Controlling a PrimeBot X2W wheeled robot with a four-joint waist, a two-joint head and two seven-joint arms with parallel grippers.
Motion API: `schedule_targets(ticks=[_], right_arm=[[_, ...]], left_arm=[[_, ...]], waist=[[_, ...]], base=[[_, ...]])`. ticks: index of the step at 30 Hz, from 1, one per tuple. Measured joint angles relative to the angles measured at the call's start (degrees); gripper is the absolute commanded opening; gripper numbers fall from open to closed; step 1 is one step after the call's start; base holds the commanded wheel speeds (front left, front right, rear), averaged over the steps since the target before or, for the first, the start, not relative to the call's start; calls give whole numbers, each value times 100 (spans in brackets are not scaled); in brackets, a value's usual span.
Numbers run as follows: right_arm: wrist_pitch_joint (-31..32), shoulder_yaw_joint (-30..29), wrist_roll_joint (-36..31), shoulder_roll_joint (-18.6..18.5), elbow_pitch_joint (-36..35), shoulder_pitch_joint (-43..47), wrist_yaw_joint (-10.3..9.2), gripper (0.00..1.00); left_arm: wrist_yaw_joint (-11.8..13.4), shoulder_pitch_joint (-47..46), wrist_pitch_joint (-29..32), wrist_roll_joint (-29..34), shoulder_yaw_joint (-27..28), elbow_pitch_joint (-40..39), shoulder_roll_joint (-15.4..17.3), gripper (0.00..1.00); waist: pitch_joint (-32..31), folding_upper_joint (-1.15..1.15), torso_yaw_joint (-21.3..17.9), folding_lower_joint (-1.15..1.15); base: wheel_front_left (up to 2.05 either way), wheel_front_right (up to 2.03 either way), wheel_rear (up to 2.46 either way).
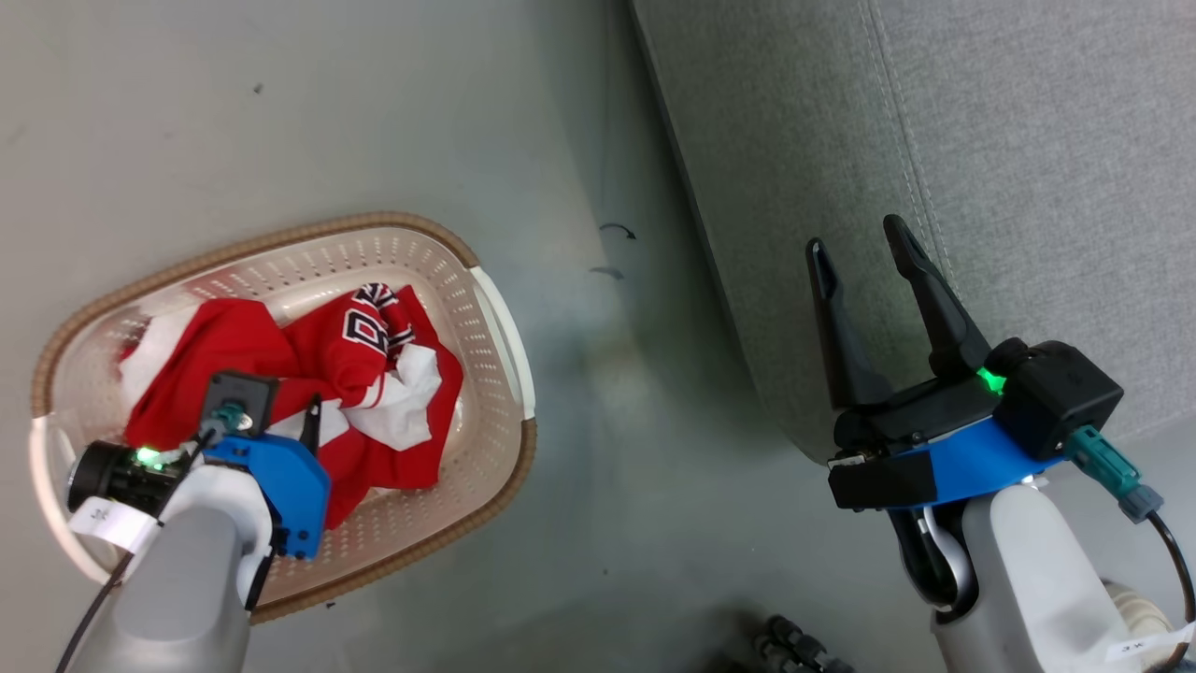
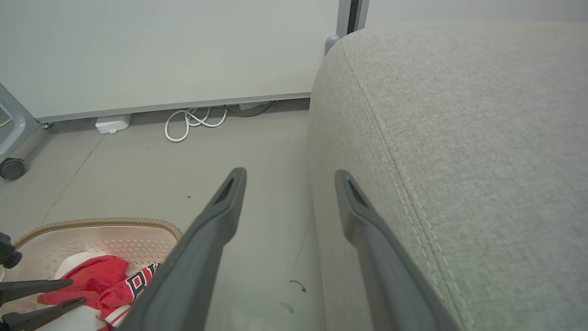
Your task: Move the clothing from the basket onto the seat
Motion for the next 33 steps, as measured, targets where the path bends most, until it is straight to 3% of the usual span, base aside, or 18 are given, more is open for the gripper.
schedule_targets(ticks=[15,16,17,18,33], right_arm=[[0,185,222,1,-108,-64,0,100],[0,189,222,1,-112,-73,0,100],[0,191,222,1,-114,-86,0,100],[0,192,222,1,-119,-98,0,100],[-1,140,126,1,-84,-147,0,100]], left_arm=[[44,-495,909,223,-448,983,-68,100],[44,-538,1003,231,-470,1048,-81,89],[45,-569,1061,233,-485,1091,-93,35],[45,-592,1066,241,-517,1107,-98,0],[-63,-717,603,-80,-581,1386,-318,0]], waist=[[455,0,-164,0],[466,0,-157,0],[475,0,-149,-1],[482,0,-142,0],[307,0,51,-1]], base=[[0,0,0],[0,0,0],[0,0,0],[0,0,0],[0,0,0]])
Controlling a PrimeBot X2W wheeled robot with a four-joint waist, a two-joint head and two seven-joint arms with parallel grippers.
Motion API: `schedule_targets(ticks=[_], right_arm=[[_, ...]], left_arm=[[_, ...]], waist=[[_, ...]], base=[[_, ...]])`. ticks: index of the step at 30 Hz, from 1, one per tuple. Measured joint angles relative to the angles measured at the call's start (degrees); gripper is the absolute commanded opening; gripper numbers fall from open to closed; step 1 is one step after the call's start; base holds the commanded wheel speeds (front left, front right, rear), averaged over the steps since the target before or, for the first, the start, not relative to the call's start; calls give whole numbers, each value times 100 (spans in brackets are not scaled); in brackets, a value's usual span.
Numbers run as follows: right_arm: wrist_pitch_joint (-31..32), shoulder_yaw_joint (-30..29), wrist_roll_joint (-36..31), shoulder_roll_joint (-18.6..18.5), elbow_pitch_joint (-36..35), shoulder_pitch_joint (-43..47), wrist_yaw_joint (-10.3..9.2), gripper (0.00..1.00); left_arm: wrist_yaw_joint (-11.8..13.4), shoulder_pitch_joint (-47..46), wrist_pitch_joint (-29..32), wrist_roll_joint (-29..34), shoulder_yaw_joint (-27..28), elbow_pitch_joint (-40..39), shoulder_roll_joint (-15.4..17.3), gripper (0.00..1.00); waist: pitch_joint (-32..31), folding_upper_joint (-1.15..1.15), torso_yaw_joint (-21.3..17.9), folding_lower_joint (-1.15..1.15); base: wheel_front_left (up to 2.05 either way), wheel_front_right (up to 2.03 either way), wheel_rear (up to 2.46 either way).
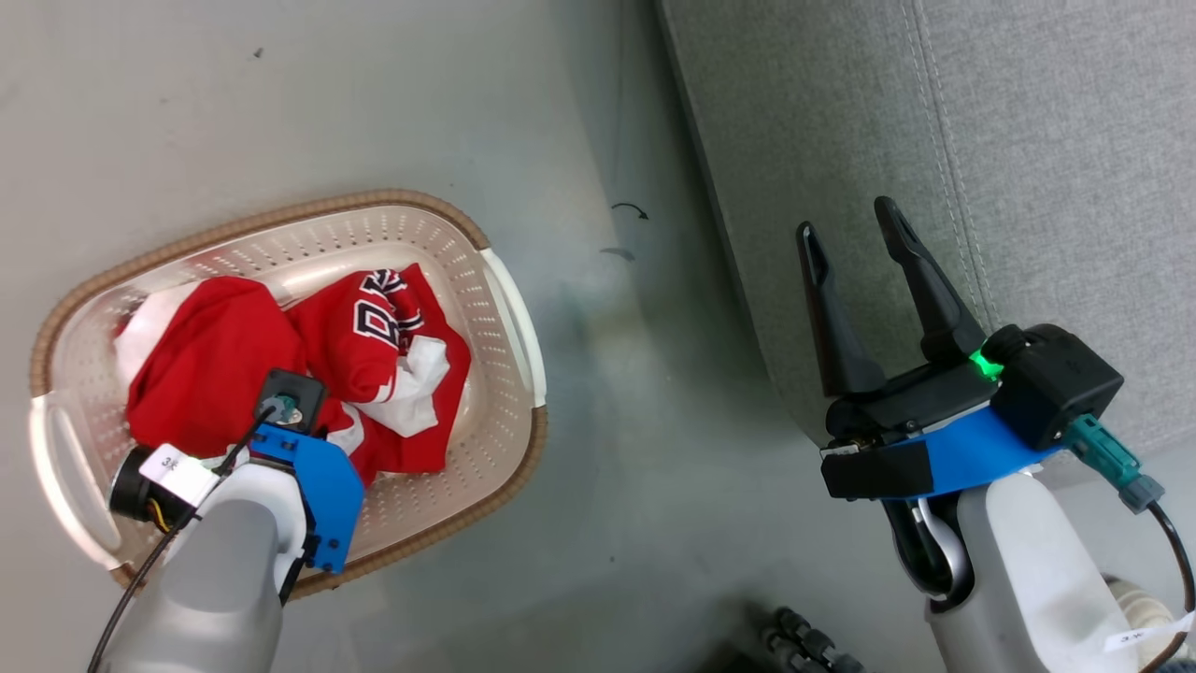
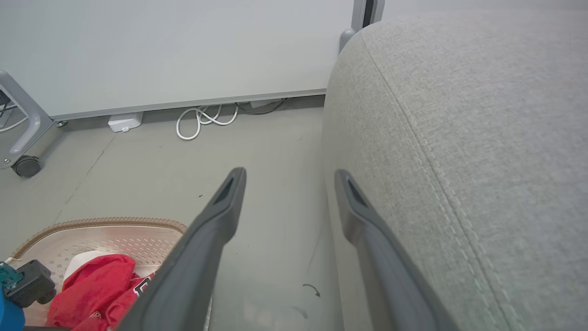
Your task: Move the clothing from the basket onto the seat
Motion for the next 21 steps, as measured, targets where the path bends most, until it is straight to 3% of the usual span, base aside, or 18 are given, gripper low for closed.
schedule_targets(ticks=[9,21], right_arm=[[0,-162,-249,3,133,-2,0,100],[-4,-466,-589,7,546,297,0,100]], left_arm=[[-38,-3,-511,-302,-30,138,-308,0],[-64,188,-1021,-757,-503,-20,-882,0]], waist=[[-447,0,317,0],[-1689,0,941,-1]], base=[[0,0,0],[0,0,0]])
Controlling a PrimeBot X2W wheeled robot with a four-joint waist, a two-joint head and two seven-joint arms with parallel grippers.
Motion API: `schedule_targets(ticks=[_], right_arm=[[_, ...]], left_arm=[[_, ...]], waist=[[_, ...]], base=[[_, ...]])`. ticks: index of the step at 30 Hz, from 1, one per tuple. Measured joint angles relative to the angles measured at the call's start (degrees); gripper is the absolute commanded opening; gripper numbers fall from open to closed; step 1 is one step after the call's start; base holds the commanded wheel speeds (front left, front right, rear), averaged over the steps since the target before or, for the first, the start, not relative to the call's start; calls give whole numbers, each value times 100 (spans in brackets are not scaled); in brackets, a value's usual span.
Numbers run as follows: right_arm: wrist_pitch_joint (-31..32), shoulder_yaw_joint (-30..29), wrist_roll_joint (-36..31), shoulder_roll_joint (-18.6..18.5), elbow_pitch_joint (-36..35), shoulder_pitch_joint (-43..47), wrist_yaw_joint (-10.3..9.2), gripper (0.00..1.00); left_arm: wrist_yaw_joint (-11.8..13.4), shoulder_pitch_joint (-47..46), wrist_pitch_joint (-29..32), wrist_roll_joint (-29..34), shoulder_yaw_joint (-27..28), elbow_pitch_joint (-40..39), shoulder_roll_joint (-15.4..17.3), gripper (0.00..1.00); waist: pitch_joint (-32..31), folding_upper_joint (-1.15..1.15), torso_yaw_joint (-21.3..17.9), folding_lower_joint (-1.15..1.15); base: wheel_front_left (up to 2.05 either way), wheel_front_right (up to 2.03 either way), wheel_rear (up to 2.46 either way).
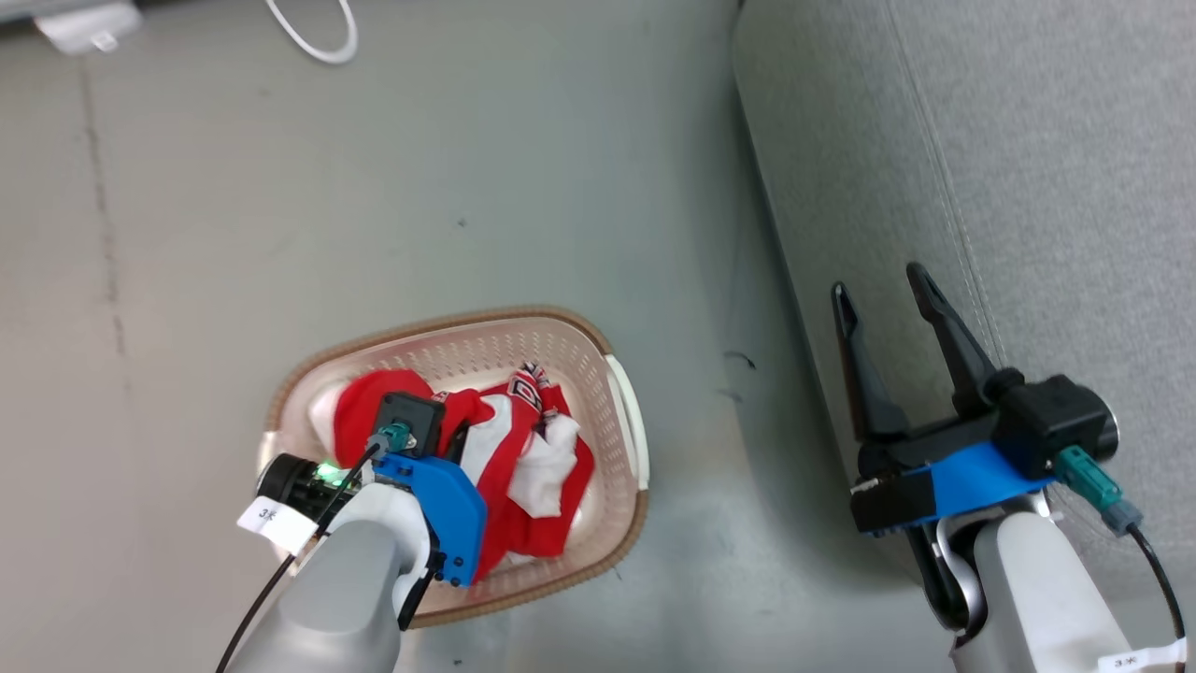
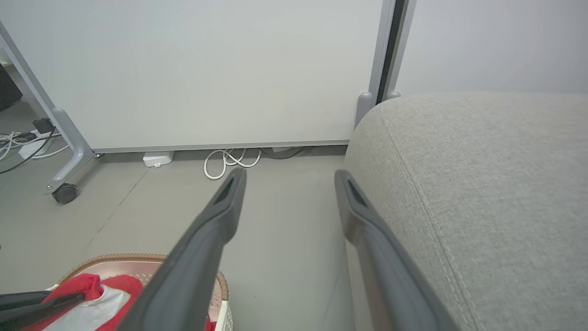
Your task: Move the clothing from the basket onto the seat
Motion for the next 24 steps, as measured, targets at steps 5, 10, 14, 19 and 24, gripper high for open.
schedule_targets(ticks=[5,10,14,19,24], right_arm=[[33,-63,-60,0,144,199,0,100],[82,-32,-38,0,254,364,0,100],[135,44,14,-1,315,521,0,100],[219,140,45,0,385,660,0,100],[294,259,64,-1,410,730,0,100]], left_arm=[[0,142,-63,-533,-424,-478,-14,0],[0,221,19,-1121,-972,-1176,-36,0],[0,202,74,-1438,-1288,-1610,-36,0],[0,-83,134,-1726,-1612,-2071,-36,0],[5,-370,140,-1993,-1845,-2407,-36,0]], waist=[[-584,0,306,0],[-1128,0,547,-1],[-1518,0,680,-1],[-1928,0,775,-1],[-2208,0,773,-1]], base=[[0,0,0],[0,0,0],[0,0,0],[0,0,0],[0,0,0]])
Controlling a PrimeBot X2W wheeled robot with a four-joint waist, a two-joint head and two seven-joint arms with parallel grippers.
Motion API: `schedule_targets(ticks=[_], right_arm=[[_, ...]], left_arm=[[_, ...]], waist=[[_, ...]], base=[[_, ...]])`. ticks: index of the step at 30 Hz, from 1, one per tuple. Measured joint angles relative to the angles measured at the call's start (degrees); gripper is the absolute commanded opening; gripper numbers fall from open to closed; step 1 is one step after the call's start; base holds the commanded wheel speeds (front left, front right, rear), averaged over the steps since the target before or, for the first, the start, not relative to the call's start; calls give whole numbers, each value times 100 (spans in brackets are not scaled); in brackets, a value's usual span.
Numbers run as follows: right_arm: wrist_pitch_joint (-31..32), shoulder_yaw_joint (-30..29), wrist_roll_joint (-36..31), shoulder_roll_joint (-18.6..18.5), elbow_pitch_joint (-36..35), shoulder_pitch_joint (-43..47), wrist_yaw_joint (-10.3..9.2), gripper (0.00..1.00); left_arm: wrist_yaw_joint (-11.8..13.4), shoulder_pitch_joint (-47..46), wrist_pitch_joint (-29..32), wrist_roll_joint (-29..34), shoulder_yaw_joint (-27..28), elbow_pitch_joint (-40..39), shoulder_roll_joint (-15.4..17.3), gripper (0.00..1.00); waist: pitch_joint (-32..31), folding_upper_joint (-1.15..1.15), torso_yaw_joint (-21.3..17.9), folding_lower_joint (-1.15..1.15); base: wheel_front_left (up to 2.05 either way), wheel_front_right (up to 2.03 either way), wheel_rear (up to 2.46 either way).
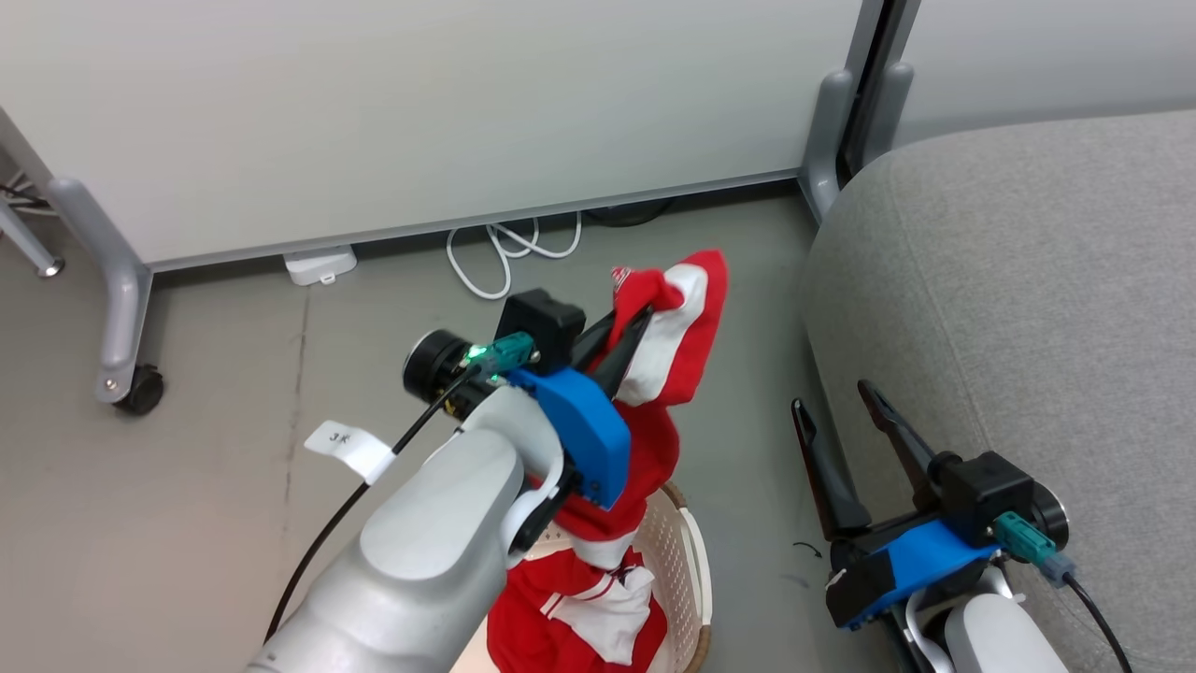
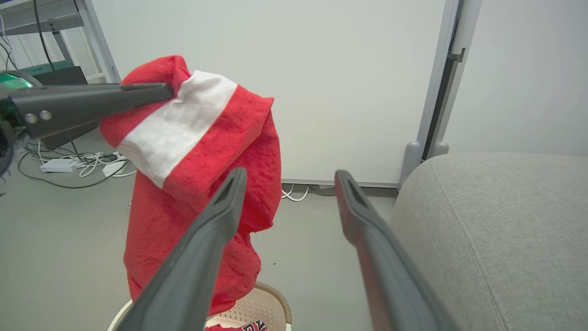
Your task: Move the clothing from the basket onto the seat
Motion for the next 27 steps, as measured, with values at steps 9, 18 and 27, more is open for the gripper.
schedule_targets(ticks=[9,18,27], right_arm=[[121,137,23,0,-19,54,0,100],[222,203,21,-1,-71,107,0,100],[550,497,-56,-1,188,-151,0,100]], left_arm=[[197,-431,-80,-508,-499,-535,-3,0],[379,-588,-188,-869,-932,-697,-2,0],[432,-702,-280,-1161,-1240,-731,-2,0]], waist=[[-239,0,-131,1],[-318,0,-180,1],[-331,0,-166,1]], base=[[0,0,0],[0,0,0],[0,0,0]])
